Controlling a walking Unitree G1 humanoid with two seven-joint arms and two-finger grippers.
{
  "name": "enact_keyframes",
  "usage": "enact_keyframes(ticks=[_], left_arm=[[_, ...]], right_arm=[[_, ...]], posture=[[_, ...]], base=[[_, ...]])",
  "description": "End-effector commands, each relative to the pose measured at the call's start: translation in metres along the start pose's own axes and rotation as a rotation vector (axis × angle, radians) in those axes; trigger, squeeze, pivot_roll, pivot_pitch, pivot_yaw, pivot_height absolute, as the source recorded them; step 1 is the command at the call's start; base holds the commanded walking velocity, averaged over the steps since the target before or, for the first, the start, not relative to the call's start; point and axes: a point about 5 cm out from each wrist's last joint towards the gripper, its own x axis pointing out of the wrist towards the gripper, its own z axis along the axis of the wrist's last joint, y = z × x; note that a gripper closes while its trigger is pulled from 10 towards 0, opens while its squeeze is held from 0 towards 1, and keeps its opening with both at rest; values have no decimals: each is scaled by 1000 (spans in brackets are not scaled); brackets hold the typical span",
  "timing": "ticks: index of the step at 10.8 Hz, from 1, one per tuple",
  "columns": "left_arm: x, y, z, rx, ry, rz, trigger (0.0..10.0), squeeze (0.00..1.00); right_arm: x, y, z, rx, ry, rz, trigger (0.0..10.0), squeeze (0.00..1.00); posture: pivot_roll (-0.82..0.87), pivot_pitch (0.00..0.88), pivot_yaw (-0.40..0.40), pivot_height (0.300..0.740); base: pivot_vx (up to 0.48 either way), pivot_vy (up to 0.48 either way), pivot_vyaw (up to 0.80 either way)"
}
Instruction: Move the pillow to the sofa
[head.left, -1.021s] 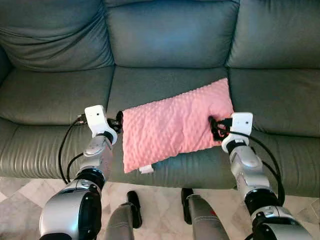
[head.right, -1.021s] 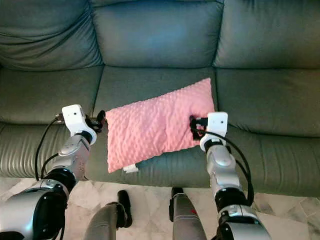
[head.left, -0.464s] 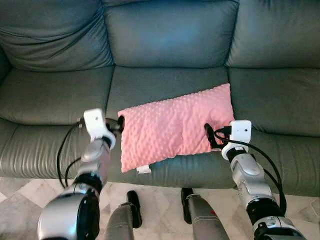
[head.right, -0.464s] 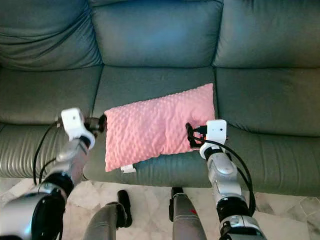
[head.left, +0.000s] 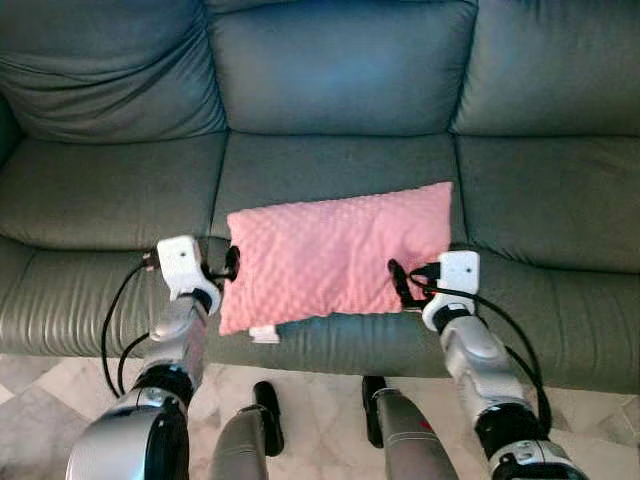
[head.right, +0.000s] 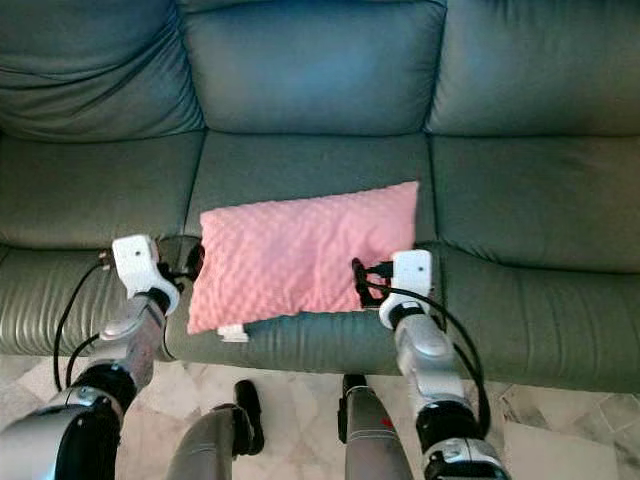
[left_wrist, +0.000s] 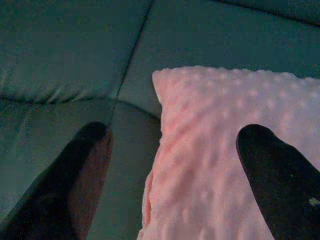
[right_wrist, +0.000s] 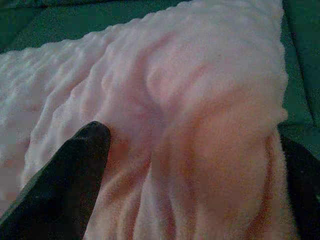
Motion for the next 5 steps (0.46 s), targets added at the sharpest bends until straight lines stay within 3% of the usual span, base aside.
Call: enact_keyframes(ticks=[1,2,5], left_arm=[[-8,10,-14,25,50,9,10000,0],[-10,9,-16,35,53,-11,10000,0],[-18,7,-25,59,48,-69,10000,0]], right_arm=[[-5,0,-11,-19,48,-14,10000,702],[-6,-6,-9,-37,42,-27,10000,0],[-15,-22,-9,-229,67,-127,10000,0]], posture=[[-193,446,96,740],[-193,444,96,740],[-194,397,96,740]], base=[[0,0,0],[0,0,0],[0,0,0]])
